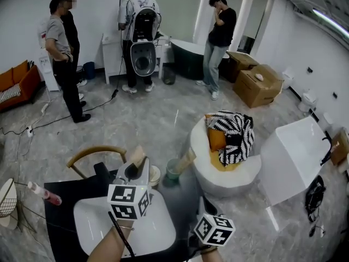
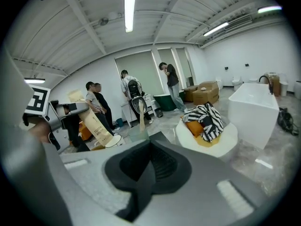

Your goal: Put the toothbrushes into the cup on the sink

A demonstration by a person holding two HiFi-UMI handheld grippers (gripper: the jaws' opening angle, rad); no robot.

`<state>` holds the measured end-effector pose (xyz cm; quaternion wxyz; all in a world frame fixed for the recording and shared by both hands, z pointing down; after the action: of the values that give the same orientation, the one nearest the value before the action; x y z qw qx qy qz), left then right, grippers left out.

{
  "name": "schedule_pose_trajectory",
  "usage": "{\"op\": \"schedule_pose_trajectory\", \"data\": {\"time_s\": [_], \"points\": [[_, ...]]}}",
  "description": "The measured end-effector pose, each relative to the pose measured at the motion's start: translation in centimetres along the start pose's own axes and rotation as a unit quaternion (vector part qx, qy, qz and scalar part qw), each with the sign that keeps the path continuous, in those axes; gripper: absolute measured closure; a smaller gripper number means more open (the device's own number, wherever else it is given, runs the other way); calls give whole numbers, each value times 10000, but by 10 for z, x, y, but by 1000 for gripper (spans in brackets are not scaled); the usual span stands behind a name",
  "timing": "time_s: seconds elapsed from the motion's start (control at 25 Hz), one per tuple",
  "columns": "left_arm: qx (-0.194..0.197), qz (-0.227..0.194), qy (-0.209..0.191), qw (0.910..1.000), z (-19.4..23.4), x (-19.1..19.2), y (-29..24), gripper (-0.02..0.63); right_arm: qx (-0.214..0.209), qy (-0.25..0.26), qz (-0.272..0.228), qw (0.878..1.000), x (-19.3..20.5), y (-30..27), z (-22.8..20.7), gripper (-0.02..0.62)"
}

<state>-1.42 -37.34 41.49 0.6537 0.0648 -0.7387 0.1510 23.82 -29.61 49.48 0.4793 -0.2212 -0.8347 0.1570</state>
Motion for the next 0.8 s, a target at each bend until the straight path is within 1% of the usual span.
{"op": "schedule_pose_trajectory", "data": {"time_s": [0.16,0.56,0.8], "points": [[-4,15,19,10000,0,6,-10,566,-1,-66,54,10000,1,-6,-5,592],[-77,292,-39,9995,-2,33,-29,566,108,-280,139,9995,6,-18,-26,592],[-52,421,-51,9991,-5,43,-36,566,109,-330,208,9992,9,-26,-28,592]]}}
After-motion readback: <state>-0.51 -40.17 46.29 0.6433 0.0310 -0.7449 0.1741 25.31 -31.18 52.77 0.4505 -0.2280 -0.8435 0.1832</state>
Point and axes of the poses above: the fingertips, and each gripper's own axes: y backward along the fingers, z to its left, x out of its underside, the point moved 7 cm from there along y, backward along the fingers, and after that the axes turned 14 degrees about -y, right-handed, at the moved point
